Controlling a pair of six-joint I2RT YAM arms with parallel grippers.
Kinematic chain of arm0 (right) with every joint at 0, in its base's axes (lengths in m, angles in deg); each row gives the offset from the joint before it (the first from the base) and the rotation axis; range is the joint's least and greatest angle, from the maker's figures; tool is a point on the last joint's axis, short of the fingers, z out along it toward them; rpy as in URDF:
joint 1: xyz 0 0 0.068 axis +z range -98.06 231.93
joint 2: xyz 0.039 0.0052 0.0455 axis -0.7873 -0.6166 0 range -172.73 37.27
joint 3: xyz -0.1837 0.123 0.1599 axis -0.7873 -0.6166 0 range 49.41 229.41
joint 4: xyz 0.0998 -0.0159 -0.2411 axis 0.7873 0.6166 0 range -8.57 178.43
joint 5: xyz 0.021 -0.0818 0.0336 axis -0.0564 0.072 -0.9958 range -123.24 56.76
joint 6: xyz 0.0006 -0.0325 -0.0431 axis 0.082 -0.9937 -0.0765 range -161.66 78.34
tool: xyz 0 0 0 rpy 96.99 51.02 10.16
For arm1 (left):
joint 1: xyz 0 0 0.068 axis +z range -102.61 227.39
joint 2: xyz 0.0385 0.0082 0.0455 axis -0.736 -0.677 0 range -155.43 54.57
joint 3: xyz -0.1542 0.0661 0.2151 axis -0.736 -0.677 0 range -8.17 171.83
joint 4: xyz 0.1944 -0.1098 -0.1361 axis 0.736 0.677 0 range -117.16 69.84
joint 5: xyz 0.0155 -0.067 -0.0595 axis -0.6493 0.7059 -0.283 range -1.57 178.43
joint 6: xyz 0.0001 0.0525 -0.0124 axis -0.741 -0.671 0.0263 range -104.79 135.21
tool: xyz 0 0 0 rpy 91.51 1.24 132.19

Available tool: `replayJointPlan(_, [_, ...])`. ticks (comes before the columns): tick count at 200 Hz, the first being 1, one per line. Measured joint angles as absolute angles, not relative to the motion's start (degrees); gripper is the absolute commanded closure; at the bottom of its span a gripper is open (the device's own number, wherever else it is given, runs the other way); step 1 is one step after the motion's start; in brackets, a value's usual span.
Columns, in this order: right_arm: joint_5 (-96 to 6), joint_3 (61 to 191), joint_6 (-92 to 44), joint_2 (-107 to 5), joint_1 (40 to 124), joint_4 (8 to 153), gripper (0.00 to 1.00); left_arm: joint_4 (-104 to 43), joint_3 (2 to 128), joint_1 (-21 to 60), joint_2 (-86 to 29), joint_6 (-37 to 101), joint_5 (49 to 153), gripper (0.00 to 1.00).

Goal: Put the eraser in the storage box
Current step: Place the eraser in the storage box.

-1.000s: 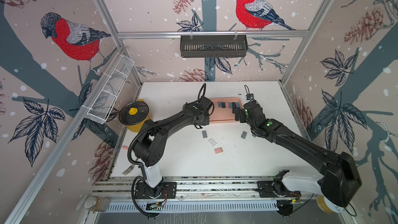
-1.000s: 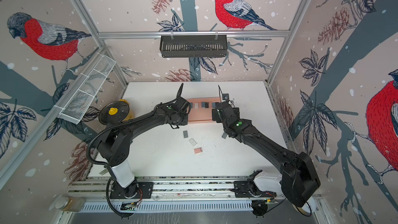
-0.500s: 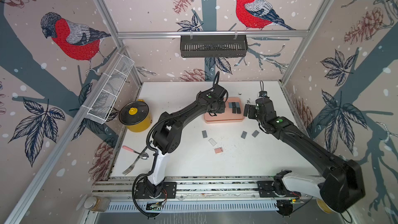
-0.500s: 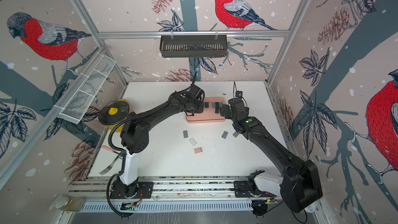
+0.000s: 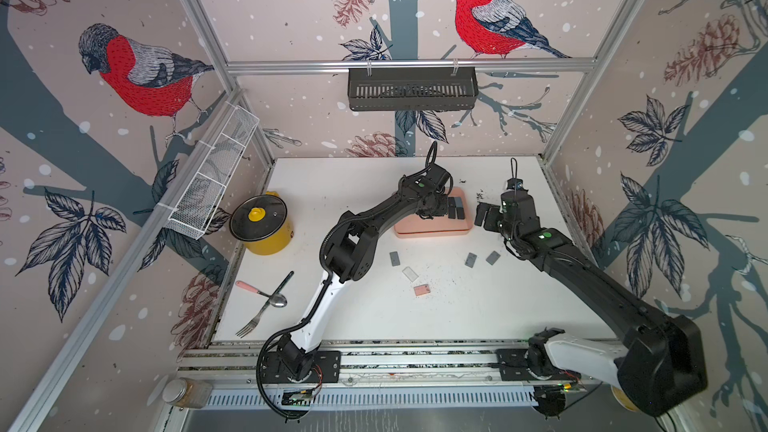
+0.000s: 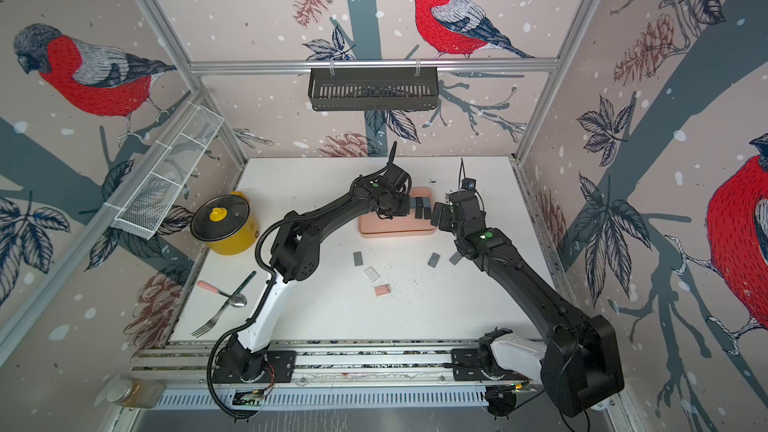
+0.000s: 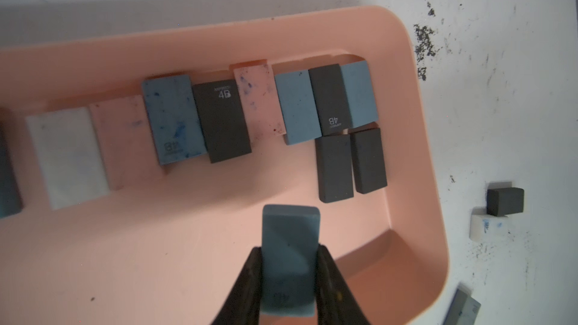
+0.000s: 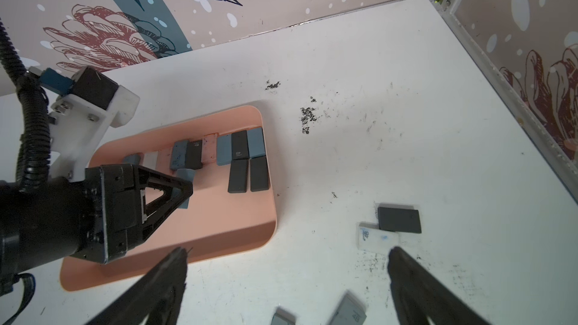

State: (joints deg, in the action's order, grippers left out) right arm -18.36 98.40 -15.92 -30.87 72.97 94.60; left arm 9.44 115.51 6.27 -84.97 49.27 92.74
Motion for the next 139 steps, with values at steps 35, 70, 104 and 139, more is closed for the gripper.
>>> replayJointPlan(35, [-19.5,98.0,-15.9,-31.8,72.2,94.5,0.01,9.0,116.5,6.3,-88.1,49.9,92.9,0.71])
replayJointPlan(70, [-19.7,97.6,-15.9,-32.5,71.5,94.1,0.01,7.4,117.0,6.3,-89.7,50.3,92.9,0.71])
replayJointPlan(104, [-20.2,97.2,-15.9,-32.6,70.6,94.1,0.01,5.1,117.5,6.4,-90.5,50.8,92.9,0.69])
replayJointPlan(139, [-21.0,97.0,-16.0,-32.6,70.0,93.4,0.01,3.7,118.0,6.4,-91.3,50.8,92.9,0.66])
